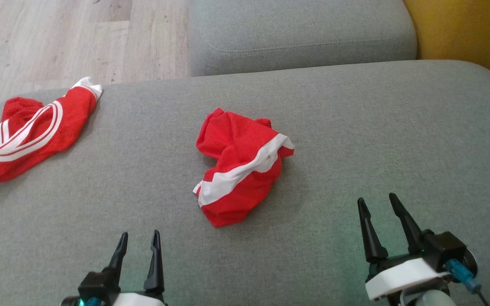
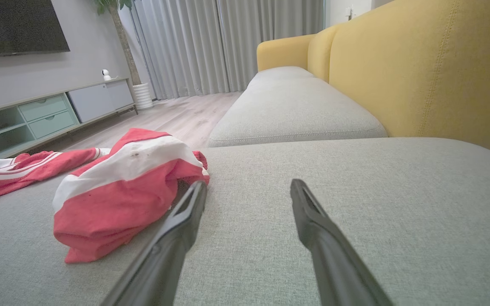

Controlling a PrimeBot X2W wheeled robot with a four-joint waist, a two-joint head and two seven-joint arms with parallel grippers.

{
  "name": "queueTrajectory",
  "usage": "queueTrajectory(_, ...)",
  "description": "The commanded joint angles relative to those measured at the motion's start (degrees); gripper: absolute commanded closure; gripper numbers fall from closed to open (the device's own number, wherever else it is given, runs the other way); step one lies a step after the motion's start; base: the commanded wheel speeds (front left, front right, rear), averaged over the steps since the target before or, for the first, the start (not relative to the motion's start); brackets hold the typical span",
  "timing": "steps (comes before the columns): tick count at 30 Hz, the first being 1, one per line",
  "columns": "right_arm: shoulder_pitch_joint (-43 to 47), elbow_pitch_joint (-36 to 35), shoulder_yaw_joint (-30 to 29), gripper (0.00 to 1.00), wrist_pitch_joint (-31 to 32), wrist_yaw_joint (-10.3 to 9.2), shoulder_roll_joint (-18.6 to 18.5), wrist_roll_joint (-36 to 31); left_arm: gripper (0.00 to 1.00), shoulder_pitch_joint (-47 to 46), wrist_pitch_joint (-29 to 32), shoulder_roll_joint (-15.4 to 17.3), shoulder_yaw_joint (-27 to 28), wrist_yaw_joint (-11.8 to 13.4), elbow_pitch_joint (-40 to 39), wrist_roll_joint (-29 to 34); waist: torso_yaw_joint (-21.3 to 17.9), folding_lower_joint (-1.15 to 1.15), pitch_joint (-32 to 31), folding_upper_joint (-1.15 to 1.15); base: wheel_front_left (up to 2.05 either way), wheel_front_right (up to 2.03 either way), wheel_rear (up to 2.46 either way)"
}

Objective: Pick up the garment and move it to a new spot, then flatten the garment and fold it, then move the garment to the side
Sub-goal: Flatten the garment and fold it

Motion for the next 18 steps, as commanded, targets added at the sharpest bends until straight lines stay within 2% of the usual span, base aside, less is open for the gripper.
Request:
queueTrajectory(1,-1.7,-1.4,1.6,0.0,-0.6,0.22,-0.3,0.3,0.0,-1.7,-0.5,0.0,2.7,-0.3,-2.0,0.6,0.0,0.0,0.0,0.0,0.0,0.0,0.0)
queueTrajectory(18,-2.0,-0.3,1.4,0.0,-0.6,0.22,-0.3,0.4,0.0,-1.1,-0.5,-2.9,7.2,-3.5,-0.4,4.9,0.3,0.0,0.3,0.0,0.0,0.0,0.0)
